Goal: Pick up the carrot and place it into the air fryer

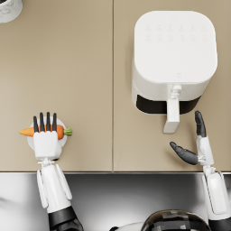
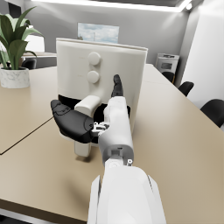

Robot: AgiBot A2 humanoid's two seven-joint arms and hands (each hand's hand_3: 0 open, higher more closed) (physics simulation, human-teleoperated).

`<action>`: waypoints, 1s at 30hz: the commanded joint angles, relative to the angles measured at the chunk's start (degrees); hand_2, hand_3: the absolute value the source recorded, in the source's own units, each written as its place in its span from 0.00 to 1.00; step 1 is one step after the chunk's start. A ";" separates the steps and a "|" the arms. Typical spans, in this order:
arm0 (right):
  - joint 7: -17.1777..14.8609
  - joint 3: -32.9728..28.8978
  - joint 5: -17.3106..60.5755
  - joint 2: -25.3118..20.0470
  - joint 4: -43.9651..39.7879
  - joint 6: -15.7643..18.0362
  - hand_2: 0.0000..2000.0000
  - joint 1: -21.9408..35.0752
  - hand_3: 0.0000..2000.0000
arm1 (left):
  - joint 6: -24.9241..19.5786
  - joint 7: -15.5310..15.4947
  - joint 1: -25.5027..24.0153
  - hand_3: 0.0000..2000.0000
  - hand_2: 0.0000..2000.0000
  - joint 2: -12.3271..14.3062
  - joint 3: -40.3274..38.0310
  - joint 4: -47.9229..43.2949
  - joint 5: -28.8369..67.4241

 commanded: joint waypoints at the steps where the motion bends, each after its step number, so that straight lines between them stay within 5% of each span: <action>1: 0.00 -0.25 0.00 -0.34 0.47 0.00 0.00 0.62 0.00 | 0.49 -0.03 1.27 0.00 0.00 -0.19 0.87 3.06 0.05; 7: 0.00 -0.31 0.00 -0.91 0.86 0.00 0.00 0.48 0.00 | 2.29 -0.44 3.04 0.00 0.00 -0.59 2.56 6.33 0.16; 8: 0.00 -0.22 0.00 -1.06 0.98 0.00 0.00 0.59 0.00 | 3.00 -0.88 2.98 0.16 0.68 -0.63 2.56 6.96 0.15; 9: 0.00 -0.32 0.00 -1.10 1.37 0.00 0.00 0.45 0.00 | 2.79 -1.17 2.94 0.33 1.00 -0.64 2.52 7.59 0.16; 13: 0.00 -0.93 0.00 -1.59 1.36 0.00 0.00 0.73 0.00 | 6.43 -2.27 3.90 0.98 1.00 -0.89 2.11 11.11 0.16; 17: 0.00 0.03 -0.01 -1.70 0.57 0.00 0.00 -0.03 0.00 | 10.57 -2.08 5.02 1.00 1.00 -1.01 2.98 13.59 0.02; 20: 0.00 1.67 -0.01 -2.21 -2.29 0.00 0.00 0.48 0.00 | 16.86 8.45 5.84 1.00 1.00 -0.83 5.34 15.61 0.08; 23: 0.00 3.44 -0.01 -2.83 -3.94 0.00 0.00 1.17 0.00 | 19.22 12.73 5.45 1.00 1.00 -0.75 6.32 13.24 0.13; 30: 0.00 4.04 -0.01 -3.69 -8.75 0.00 0.00 1.57 0.00 | 16.49 14.89 4.10 1.00 1.00 -0.41 4.08 -7.31 -14.71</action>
